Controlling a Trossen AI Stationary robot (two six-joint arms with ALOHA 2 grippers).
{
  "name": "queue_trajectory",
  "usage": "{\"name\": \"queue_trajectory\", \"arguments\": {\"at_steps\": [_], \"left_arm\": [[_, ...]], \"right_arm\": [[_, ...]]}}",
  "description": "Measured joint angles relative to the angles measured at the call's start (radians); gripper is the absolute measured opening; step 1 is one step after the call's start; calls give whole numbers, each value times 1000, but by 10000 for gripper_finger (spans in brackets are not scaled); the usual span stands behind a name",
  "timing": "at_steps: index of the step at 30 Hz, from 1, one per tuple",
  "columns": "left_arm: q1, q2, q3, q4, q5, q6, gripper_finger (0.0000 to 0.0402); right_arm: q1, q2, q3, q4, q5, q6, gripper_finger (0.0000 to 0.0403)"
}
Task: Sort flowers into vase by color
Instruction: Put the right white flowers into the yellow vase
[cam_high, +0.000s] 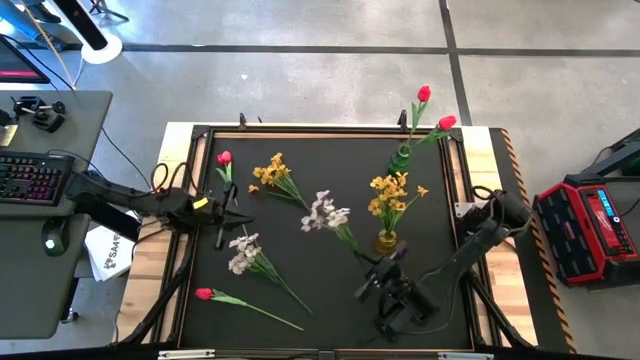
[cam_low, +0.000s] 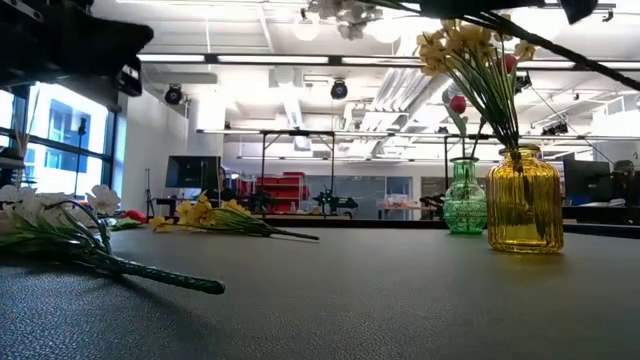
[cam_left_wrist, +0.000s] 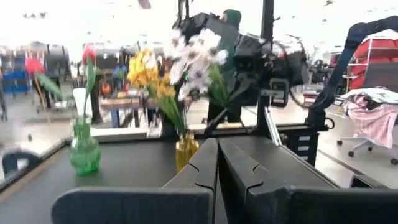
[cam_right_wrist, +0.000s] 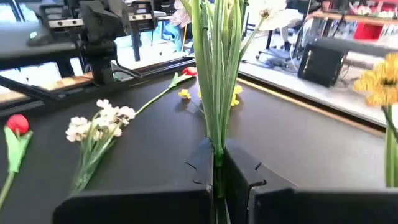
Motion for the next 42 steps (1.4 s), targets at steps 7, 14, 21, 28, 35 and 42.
{"name": "queue_trajectory", "arguments": {"at_steps": [7,14,21,28,35,42], "left_arm": [[-6,182,0,157,20,79,0],[-6,381,0,313,42,84,0],[-5,542,46,406,43,94,0],[-5,691,125,451,81,168,0],[2,887,307,450,116,251,15],[41,1092,497,446,106,207,106]], "right_arm": [[9,29,-14,89,57,-54,0],[-6,30,-180,596,-30,-212,0],[-164,28,-298,1608,-510,-1248,0],[-251,-43,-487,2303,-771,-1822,0],[-366,-95,-609,2367,-1182,-1673,0],[-427,-89,-584,2367,-1337,-1652,0]]}}
